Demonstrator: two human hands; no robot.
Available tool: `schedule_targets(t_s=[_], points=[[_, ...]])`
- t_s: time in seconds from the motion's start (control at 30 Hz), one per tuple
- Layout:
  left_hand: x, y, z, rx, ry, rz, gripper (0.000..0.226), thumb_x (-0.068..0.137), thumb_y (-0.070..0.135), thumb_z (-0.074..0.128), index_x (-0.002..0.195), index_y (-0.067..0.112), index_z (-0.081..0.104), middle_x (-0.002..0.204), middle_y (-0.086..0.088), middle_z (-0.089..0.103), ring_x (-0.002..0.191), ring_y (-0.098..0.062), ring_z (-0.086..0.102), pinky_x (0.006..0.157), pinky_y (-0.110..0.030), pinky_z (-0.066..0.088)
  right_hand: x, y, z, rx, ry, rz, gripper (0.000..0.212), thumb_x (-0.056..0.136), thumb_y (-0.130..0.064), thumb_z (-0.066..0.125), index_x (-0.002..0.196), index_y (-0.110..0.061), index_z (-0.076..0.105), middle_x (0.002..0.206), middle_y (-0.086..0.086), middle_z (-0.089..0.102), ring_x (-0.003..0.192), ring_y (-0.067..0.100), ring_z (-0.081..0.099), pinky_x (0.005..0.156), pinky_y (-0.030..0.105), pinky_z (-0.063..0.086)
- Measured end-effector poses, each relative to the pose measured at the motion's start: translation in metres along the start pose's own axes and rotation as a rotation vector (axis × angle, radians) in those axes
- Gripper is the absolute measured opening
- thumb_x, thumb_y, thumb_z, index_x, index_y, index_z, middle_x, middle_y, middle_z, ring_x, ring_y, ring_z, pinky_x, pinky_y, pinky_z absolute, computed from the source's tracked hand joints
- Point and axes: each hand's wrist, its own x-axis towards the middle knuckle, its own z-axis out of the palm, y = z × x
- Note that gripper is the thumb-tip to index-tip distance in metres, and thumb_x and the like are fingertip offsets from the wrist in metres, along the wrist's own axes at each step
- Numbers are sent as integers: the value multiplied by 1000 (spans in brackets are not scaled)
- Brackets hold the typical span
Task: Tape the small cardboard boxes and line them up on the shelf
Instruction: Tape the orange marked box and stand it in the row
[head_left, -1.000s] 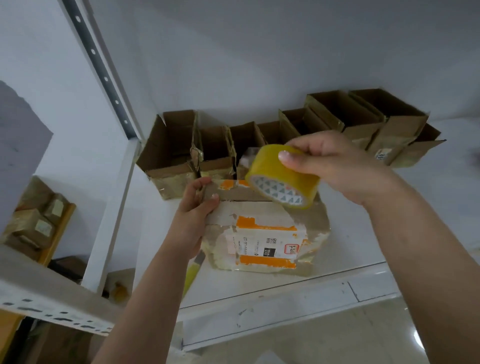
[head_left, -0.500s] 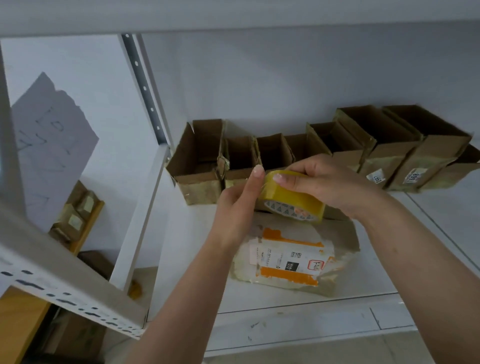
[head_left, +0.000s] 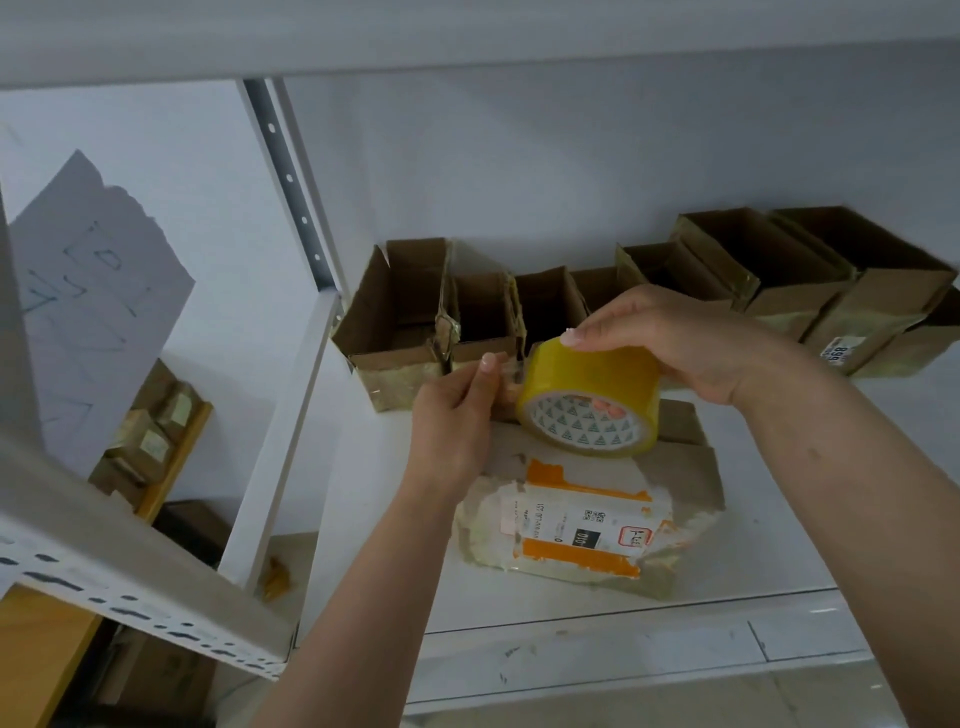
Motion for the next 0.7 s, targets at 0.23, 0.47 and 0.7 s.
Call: schedule_targets(t_s=[0.23,0.47,0.7], points=[[7,-20,-22,-426,46,-159,34,105,21,40,110,2,67,100,-15,74,103,-26,70,102,-44,49,-5,12,-28,-92,14,37,54,49,-61,69,82,-20,78,78,3,75,65,14,70,54,23,50],[7,-34,-34,-440,81,-109,32,103,26,43,112,13,70,105,-5,74,102,-18,69,81,-31,56,-2,12,-12,-160,42,12,64,49,-67,63,91,-21,76,78,-2,75,72,12,73,63,25,57],[9,-51,-38,-507,119,-260,33,105,20,39,112,2,66,91,-10,75,81,-19,73,64,-22,57,11,6,13,-246,179,-70,43,69,-63,70,75,-21,74,69,-10,72,62,0,67,57,22,49]])
